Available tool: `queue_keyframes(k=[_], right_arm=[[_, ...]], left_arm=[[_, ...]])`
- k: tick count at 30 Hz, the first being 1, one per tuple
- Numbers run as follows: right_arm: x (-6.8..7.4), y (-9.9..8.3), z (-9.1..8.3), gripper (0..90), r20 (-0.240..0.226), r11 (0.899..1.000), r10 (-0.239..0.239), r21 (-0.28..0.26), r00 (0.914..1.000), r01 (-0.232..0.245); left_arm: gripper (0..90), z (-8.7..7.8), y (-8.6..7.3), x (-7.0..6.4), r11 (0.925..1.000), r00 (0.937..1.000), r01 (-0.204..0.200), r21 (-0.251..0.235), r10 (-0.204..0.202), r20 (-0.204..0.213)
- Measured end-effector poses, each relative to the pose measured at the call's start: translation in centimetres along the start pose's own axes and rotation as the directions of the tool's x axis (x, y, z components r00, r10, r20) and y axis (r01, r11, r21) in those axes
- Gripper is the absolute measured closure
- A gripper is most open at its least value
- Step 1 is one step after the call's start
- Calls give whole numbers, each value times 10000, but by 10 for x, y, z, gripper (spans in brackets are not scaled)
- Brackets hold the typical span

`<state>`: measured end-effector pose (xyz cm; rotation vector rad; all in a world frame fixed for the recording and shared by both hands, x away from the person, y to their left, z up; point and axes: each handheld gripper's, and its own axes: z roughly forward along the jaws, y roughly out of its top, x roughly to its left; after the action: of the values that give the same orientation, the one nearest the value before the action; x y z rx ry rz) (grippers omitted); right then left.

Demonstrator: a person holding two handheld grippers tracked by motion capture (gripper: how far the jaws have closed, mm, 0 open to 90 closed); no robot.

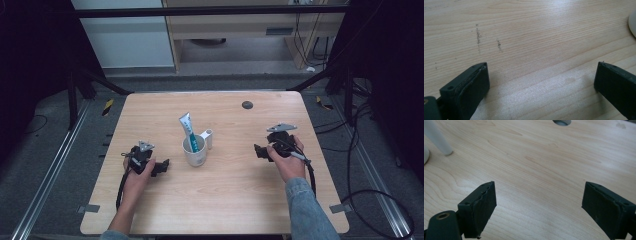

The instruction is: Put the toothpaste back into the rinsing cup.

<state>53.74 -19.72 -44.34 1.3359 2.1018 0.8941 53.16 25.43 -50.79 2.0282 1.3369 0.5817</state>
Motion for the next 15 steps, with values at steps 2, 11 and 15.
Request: queue_keyframes(k=[2, 11, 15], right_arm=[[-1, -4, 2, 123, -23, 10000, 71, 62, 10000, -71], [1, -22, 18, 126, -179, 9990, 258, 365, 9995, -251], [0, -25, 25, 124, -218, 9979, 441, 482, 9988, -430]], left_arm=[[0, 0, 0, 0, 10000, 10000, 0, 1, 0, 1], [0, 0, 0, 0, 10000, 10000, -1, -2, 1, -2], [0, 0, 0, 0, 10000, 10000, 0, -3, 0, -1]])
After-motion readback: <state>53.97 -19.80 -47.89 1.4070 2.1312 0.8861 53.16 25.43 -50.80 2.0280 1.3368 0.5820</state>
